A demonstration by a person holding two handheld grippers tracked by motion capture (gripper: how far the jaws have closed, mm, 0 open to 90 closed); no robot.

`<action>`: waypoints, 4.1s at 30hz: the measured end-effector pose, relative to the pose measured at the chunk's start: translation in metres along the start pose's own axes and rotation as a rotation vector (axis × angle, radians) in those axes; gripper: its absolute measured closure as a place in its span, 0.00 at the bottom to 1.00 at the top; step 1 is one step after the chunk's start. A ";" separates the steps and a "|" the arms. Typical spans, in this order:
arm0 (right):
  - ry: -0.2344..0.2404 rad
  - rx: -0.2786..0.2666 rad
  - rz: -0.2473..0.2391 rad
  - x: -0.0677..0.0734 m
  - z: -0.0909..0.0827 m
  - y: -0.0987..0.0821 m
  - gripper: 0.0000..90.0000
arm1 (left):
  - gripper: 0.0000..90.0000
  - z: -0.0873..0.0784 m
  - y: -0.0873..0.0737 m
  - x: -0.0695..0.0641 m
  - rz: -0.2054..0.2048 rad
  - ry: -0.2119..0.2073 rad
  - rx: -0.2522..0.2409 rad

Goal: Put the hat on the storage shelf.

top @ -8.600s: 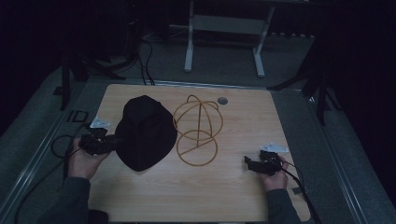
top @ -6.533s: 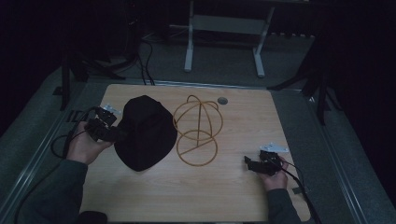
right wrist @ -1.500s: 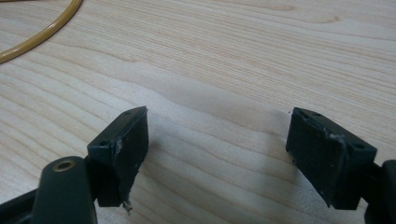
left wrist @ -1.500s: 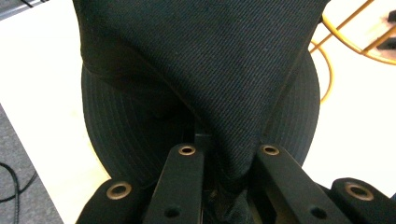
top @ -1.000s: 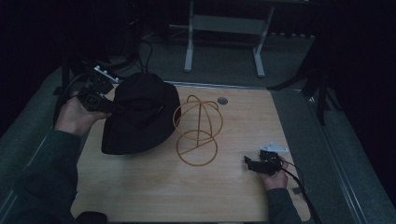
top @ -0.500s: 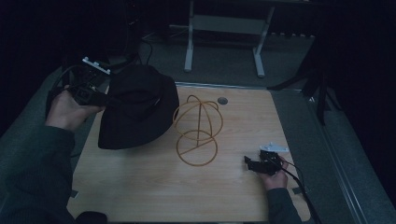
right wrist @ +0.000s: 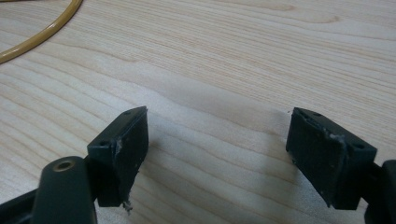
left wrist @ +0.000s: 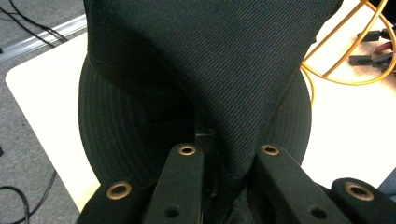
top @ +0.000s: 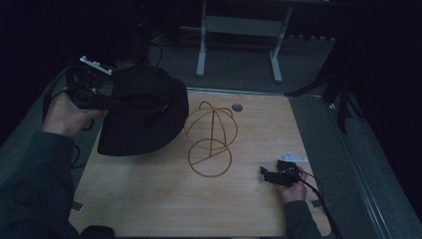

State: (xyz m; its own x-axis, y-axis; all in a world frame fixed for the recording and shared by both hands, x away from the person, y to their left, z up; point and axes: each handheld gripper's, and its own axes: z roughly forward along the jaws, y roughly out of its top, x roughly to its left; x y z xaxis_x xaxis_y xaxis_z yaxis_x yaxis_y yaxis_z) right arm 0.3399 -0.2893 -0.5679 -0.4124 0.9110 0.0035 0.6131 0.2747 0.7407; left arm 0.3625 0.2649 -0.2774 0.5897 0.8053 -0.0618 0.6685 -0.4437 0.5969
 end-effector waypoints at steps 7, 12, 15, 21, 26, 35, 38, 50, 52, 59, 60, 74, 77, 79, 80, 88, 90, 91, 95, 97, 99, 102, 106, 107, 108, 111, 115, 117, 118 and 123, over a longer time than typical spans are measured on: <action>0.000 0.000 -0.001 0.000 0.000 0.000 0.23 | 0.96 -0.010 0.003 0.001 -0.006 -0.014 -0.032; -0.001 0.001 0.000 0.000 0.000 0.000 0.23 | 0.96 -0.015 0.004 0.000 0.002 -0.025 -0.045; -0.001 0.001 0.000 0.000 0.000 0.000 0.23 | 0.96 -0.017 0.005 -0.001 0.003 -0.034 -0.055; -0.001 0.000 -0.002 0.000 0.000 0.000 0.23 | 0.96 -0.021 0.005 0.000 0.007 -0.079 -0.071; 0.000 -0.001 -0.001 0.000 0.000 0.000 0.23 | 0.96 -0.024 0.006 -0.002 0.017 -0.115 -0.084; 0.000 0.000 -0.001 0.000 0.000 0.000 0.23 | 0.96 -0.029 0.008 -0.006 0.028 -0.159 -0.114; 0.000 0.000 0.000 0.000 0.000 0.000 0.23 | 0.96 -0.029 0.009 -0.008 0.033 -0.168 -0.117; 0.000 0.000 0.000 0.000 0.000 0.000 0.23 | 0.96 -0.027 0.020 -0.020 0.063 -0.217 -0.135; 0.000 0.000 0.000 0.000 0.000 0.000 0.23 | 0.96 -0.026 0.022 -0.022 0.072 -0.232 -0.139; 0.000 0.000 0.000 0.000 0.000 0.000 0.23 | 0.96 -0.019 0.033 -0.035 0.100 -0.252 -0.129; 0.000 0.000 0.000 0.000 0.000 0.000 0.23 | 0.96 -0.017 0.034 -0.037 0.105 -0.254 -0.127; 0.000 0.001 0.000 0.000 0.000 0.000 0.23 | 0.96 0.013 0.050 -0.060 0.153 -0.281 -0.086; 0.000 0.000 0.000 0.000 0.000 0.000 0.23 | 0.96 0.020 0.053 -0.066 0.170 -0.275 -0.077; 0.000 0.000 0.000 0.000 0.000 0.000 0.23 | 0.96 0.025 0.054 -0.070 0.174 -0.280 -0.076; 0.000 0.000 0.000 0.000 0.000 0.000 0.23 | 0.96 0.027 0.055 -0.071 0.180 -0.285 -0.073; 0.000 0.000 0.000 0.000 0.000 0.000 0.23 | 0.95 0.042 0.059 -0.083 0.193 -0.326 -0.065; -0.001 0.000 -0.001 0.000 0.000 0.000 0.23 | 0.95 0.046 0.058 -0.088 0.205 -0.330 -0.056; -0.001 0.000 -0.001 0.000 0.000 0.000 0.23 | 0.95 0.048 0.058 -0.090 0.207 -0.332 -0.052; -0.001 0.000 -0.001 0.000 0.000 0.000 0.23 | 0.95 0.055 0.059 -0.098 0.224 -0.328 -0.040; -0.001 0.000 -0.001 0.000 0.000 0.000 0.23 | 0.94 0.060 0.059 -0.100 0.223 -0.328 -0.033; -0.001 0.000 -0.001 0.000 0.000 0.000 0.23 | 0.93 0.064 0.059 -0.102 0.221 -0.317 -0.027; -0.001 0.000 -0.001 0.000 0.000 0.000 0.23 | 0.91 0.069 0.061 -0.103 0.223 -0.317 -0.021; -0.001 0.000 -0.001 0.000 0.000 0.000 0.23 | 0.85 0.078 0.060 -0.107 0.234 -0.310 0.002; -0.001 0.000 -0.001 0.000 0.000 0.000 0.23 | 0.82 0.080 0.060 -0.108 0.233 -0.309 0.007; -0.001 0.000 -0.002 0.000 0.000 0.000 0.23 | 0.79 0.082 0.060 -0.108 0.231 -0.312 0.009; 0.000 0.000 -0.001 0.000 0.000 0.000 0.23 | 0.69 0.085 0.059 -0.108 0.216 -0.307 0.022; 0.000 0.000 -0.002 0.000 0.000 0.000 0.23 | 0.59 0.085 0.053 -0.105 0.211 -0.278 0.025; 0.000 0.000 -0.001 0.000 0.000 0.000 0.23 | 0.58 0.082 0.051 -0.099 0.198 -0.286 0.006; 0.000 0.000 -0.002 0.000 0.000 0.000 0.23 | 0.57 0.080 0.050 -0.097 0.191 -0.289 -0.003; 0.000 0.000 -0.001 0.000 0.000 0.000 0.23 | 0.52 0.071 0.045 -0.089 0.168 -0.275 -0.030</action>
State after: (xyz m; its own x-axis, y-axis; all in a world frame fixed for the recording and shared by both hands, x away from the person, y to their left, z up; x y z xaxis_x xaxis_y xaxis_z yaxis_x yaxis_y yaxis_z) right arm 0.3399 -0.2894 -0.5679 -0.4134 0.9105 0.0025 0.6125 0.2761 0.7407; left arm 0.3722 0.1450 -0.3016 0.7940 0.5831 -0.1718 0.5398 -0.5464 0.6403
